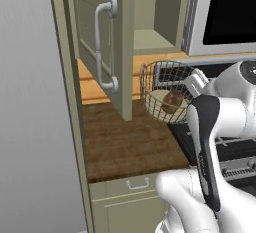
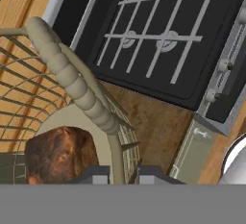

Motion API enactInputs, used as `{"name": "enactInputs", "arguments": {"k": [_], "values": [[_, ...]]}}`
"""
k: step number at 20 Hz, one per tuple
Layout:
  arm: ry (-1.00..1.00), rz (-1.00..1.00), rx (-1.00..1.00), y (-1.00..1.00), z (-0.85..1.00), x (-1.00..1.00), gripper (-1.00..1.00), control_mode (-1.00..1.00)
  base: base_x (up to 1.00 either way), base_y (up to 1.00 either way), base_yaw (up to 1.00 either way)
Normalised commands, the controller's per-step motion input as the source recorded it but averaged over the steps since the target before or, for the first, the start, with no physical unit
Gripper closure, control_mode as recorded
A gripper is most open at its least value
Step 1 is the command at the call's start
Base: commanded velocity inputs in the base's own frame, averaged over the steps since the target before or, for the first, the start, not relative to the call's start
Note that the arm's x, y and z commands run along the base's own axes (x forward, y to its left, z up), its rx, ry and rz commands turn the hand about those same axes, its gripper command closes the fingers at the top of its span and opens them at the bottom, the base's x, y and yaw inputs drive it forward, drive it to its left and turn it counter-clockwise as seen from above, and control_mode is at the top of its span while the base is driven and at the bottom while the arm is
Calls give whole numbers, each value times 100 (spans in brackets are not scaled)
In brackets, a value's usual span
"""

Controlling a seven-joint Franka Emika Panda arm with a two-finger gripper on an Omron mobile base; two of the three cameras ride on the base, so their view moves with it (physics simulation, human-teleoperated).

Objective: Open the cabinet, pick up the bread from the cabinet and place it in the basket. Then move the basket to the dining counter.

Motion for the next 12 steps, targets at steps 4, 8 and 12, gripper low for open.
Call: {"name": "enactInputs", "arguments": {"k": [4, 8, 12], "values": [[0, -3, 14, -10, 48, -50, 100, -100, 0, 0, 0], [0, 0, 10, -8, 31, -41, 100, -100, 0, 0, 0], [0, 0, 4, -1, 1, -26, 100, -100, 0, 0, 0]]}}
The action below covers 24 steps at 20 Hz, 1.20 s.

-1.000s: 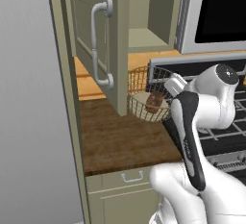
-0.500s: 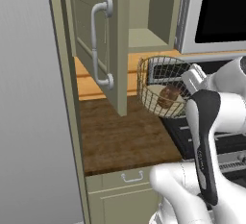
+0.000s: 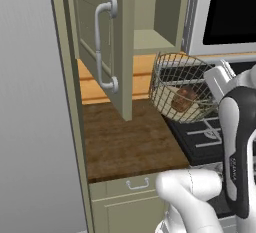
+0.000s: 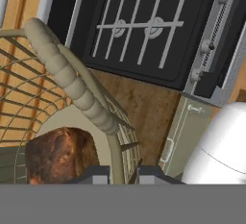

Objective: Open the cabinet, pick up the bread from the cabinet and place it in the basket. Then move the basket to the dining counter.

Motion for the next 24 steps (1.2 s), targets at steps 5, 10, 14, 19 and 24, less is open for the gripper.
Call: {"name": "enactInputs", "arguments": {"k": [5, 10, 14, 19, 24], "values": [[0, 0, 0, 0, 0, 0, 100, 100, -22, 0, 0], [0, 0, 0, 0, 0, 0, 100, 100, -97, 0, -3], [0, 0, 0, 0, 0, 0, 100, 100, -70, 2, -3], [0, 0, 0, 0, 0, 0, 100, 100, -33, 0, 0], [0, 0, 0, 0, 0, 0, 100, 100, -29, 0, -20]]}}
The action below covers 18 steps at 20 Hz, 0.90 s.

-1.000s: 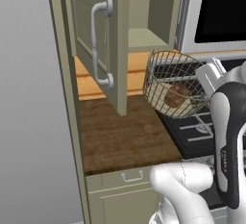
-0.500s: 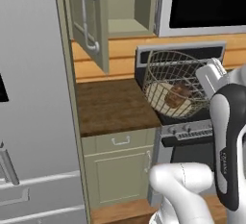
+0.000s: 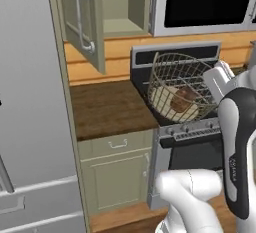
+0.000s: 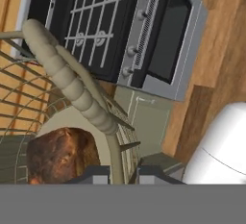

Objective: Open the cabinet, pick up the bread from the cabinet and place it in the basket. Then move the basket to the dining counter.

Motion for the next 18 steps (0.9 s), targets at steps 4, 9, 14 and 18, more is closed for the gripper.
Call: {"name": "enactInputs", "arguments": {"k": [4, 9, 14, 18], "values": [[0, 0, 0, 0, 0, 0, 100, 100, -10, 0, -72], [0, 0, 0, 0, 0, 0, 100, 100, -13, 0, -76], [0, 0, 0, 0, 0, 0, 100, 100, -11, 0, -78], [0, 0, 0, 0, 0, 0, 100, 100, -10, 0, -77]]}}
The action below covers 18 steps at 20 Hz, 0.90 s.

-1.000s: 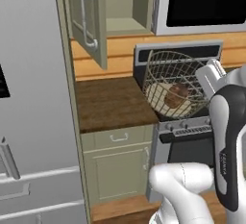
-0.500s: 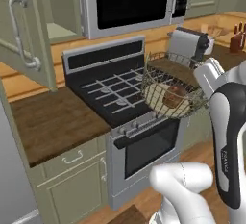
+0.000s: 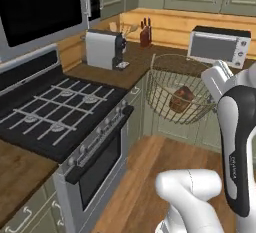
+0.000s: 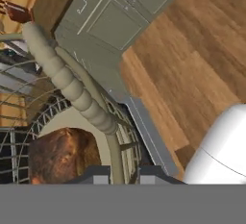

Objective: Open the cabinet, pick up the bread from the cabinet and place it in the basket. Then move the basket to the dining counter.

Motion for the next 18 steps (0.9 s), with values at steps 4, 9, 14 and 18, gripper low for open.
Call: {"name": "enactInputs", "arguments": {"k": [4, 9, 14, 18], "values": [[0, 0, 0, 0, 0, 0, 100, 100, -2, 0, -78], [0, 0, 0, 0, 0, 0, 100, 100, 0, 0, -81], [0, 0, 0, 0, 0, 0, 100, 100, 0, 0, -82], [0, 0, 0, 0, 0, 0, 100, 100, 0, -4, -79]]}}
